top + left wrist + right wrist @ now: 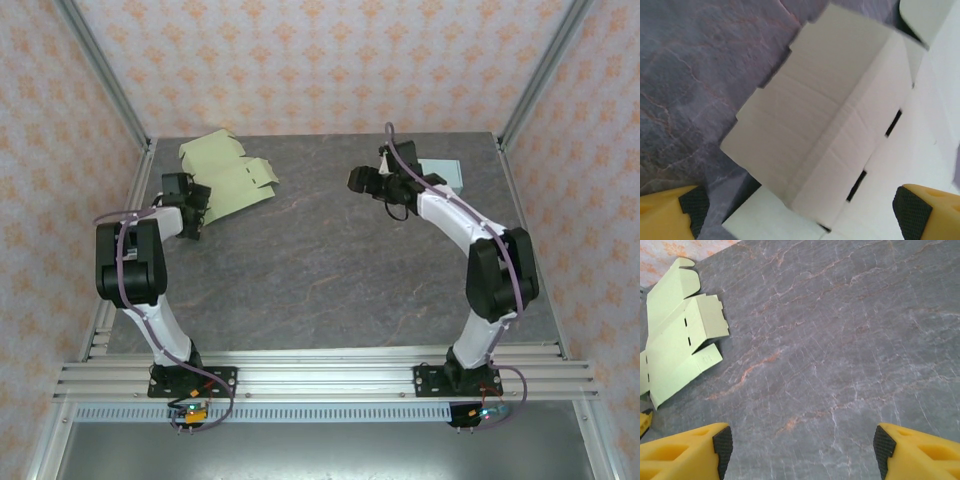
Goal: Fold the paper box
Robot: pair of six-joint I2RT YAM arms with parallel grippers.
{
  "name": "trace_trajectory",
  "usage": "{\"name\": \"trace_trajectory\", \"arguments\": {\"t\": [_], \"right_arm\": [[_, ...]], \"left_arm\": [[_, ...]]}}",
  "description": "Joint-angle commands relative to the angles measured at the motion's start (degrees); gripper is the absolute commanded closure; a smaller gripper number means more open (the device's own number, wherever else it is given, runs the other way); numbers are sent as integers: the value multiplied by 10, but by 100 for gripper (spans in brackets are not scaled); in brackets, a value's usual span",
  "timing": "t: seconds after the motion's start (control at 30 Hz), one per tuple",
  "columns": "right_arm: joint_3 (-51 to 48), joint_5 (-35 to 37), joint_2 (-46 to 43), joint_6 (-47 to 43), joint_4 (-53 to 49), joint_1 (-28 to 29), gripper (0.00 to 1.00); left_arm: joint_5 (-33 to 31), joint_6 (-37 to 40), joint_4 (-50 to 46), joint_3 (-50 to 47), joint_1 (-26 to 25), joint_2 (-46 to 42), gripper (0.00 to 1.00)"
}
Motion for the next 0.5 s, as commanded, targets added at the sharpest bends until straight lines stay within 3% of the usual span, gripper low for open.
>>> {"name": "trace_trajectory", "arguments": {"t": [0.0,0.23,0.37,0.47], "right_arm": [[-22,16,-27,-11,-2,1,24],[-7,5,-21,-5,-8,1,24],[4,0,-11,-3,-7,1,24],[4,-15,-10,8,3,1,24]], "left_arm": [[-34,-110,158,-10,2,27,0],[-40,-114,141,12,3,43,2],[-34,-112,143,11,8,63,17],[-29,-124,158,0,11,63,20]]}}
